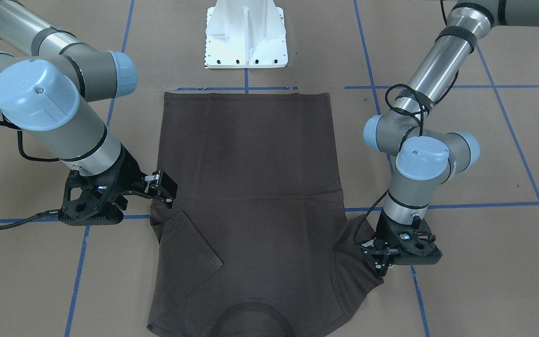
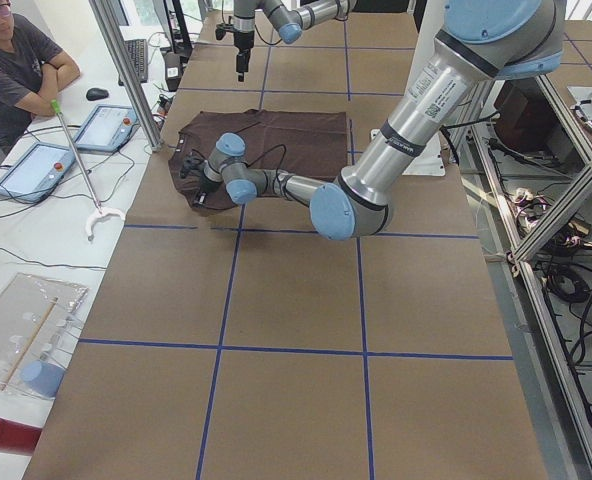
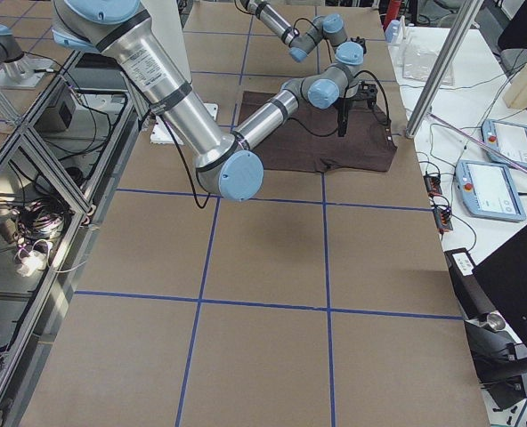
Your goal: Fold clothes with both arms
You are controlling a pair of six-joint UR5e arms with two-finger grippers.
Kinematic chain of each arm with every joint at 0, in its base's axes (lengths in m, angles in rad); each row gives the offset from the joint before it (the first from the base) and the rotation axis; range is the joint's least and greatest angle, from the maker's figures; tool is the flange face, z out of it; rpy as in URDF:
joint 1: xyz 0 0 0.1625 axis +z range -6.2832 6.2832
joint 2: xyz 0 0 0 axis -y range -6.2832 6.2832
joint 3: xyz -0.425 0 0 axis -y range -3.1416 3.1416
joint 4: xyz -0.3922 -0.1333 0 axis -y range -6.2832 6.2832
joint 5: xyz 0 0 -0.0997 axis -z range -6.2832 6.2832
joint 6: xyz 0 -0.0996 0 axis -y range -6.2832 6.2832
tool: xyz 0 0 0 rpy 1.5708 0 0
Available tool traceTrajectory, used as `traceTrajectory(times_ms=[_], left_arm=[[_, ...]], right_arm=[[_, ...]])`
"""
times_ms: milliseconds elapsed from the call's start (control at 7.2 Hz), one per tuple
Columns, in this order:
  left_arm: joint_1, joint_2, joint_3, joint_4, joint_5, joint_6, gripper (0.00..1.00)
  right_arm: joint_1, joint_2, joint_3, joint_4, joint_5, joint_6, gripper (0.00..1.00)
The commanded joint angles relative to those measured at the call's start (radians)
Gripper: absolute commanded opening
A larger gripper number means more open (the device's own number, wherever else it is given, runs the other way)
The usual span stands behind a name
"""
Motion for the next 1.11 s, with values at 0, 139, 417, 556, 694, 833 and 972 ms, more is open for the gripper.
traceTrajectory(times_ms=[0, 139, 417, 556, 694, 833, 972], left_arm=[[0.007, -0.1, -0.038, 0.147, -0.023, -0.105, 0.0], [0.071, -0.123, -0.021, 0.146, -0.016, -0.176, 0.0], [0.108, -0.165, 0.033, 0.139, -0.013, -0.209, 0.0], [0.124, -0.205, 0.088, 0.131, -0.012, -0.232, 0.0], [0.124, -0.209, 0.117, 0.085, -0.01, -0.24, 0.0], [0.125, -0.21, 0.143, 0.041, 0.006, -0.257, 0.0], [0.127, -0.21, 0.148, 0.033, 0.01, -0.257, 0.0]], right_arm=[[0.0, 0.0, 0.0, 0.003, 0.0, -0.001, 1.0], [0.0, 0.0, 0.0, 0.003, 0.0, -0.001, 1.0], [0.002, -0.002, 0.0, 0.003, 0.0, -0.002, 1.0], [0.002, -0.002, 0.0, 0.003, 0.0, -0.002, 1.0], [0.002, -0.002, 0.0, 0.003, 0.0, -0.002, 1.0], [0.002, -0.002, 0.0, 0.003, 0.0, -0.002, 1.0], [0.0, -0.002, 0.0, 0.003, 0.0, -0.002, 1.0]])
